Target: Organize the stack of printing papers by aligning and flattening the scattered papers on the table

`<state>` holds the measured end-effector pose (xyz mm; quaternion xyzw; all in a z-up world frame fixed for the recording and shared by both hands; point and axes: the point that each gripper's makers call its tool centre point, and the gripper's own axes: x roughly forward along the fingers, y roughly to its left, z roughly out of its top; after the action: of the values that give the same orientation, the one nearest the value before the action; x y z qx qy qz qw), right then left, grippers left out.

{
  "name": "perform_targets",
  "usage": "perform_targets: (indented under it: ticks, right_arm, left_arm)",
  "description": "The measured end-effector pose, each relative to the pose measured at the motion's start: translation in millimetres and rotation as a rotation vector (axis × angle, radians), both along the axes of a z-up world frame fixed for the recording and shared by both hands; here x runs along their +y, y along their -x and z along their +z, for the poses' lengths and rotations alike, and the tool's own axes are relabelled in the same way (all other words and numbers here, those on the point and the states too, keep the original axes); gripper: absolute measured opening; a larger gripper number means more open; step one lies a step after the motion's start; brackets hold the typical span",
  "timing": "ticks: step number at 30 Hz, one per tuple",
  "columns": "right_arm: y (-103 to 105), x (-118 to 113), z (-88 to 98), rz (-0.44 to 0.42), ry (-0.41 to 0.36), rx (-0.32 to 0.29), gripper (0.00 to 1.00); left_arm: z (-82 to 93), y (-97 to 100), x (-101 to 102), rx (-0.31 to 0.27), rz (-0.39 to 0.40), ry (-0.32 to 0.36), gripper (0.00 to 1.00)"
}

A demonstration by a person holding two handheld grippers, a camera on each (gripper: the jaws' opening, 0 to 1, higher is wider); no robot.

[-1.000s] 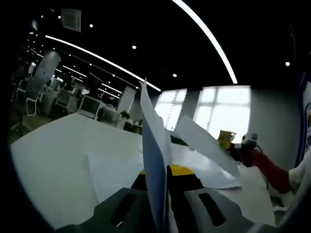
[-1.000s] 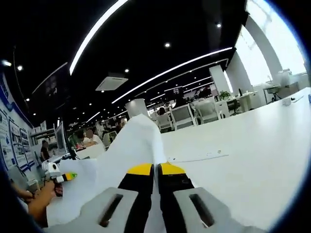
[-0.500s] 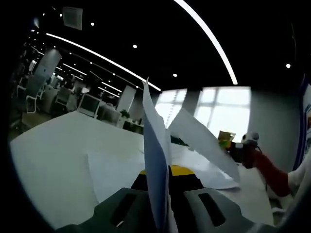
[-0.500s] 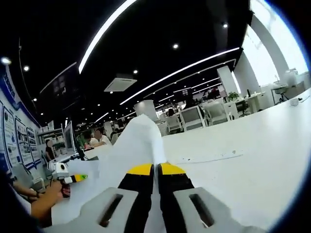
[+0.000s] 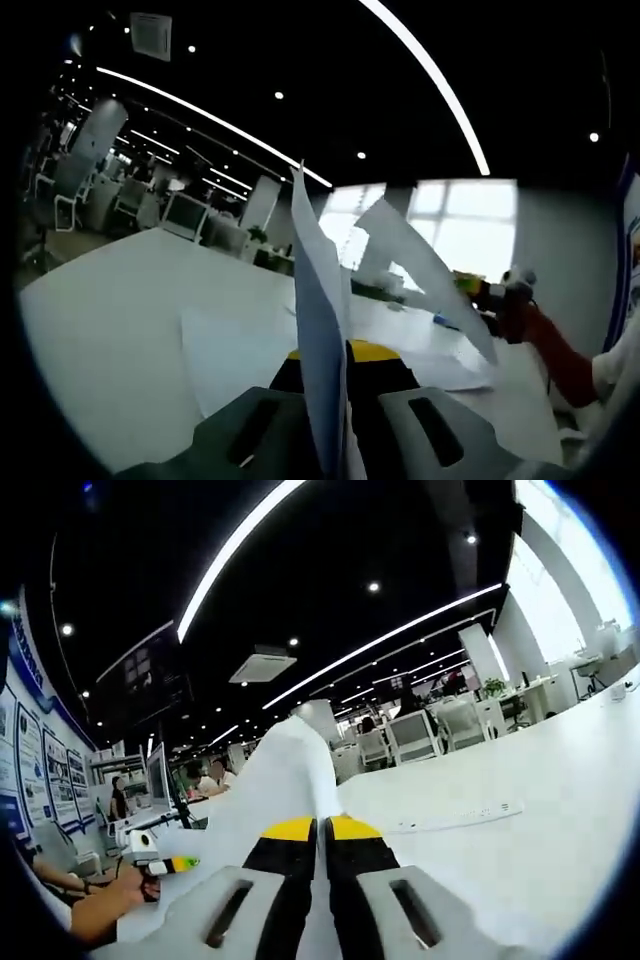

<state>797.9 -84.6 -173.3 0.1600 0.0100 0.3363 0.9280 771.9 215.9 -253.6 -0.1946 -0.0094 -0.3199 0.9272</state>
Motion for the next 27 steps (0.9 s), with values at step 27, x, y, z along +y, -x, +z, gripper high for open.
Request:
perform_targets:
  ticks: [27]
  right_arm:
    - [-18, 51, -31.9, 0.074, 0.033, 0.009, 0.00]
  left_arm:
    - [1.5, -2.4, 7, 0.044, -0.009, 0.129, 0.06]
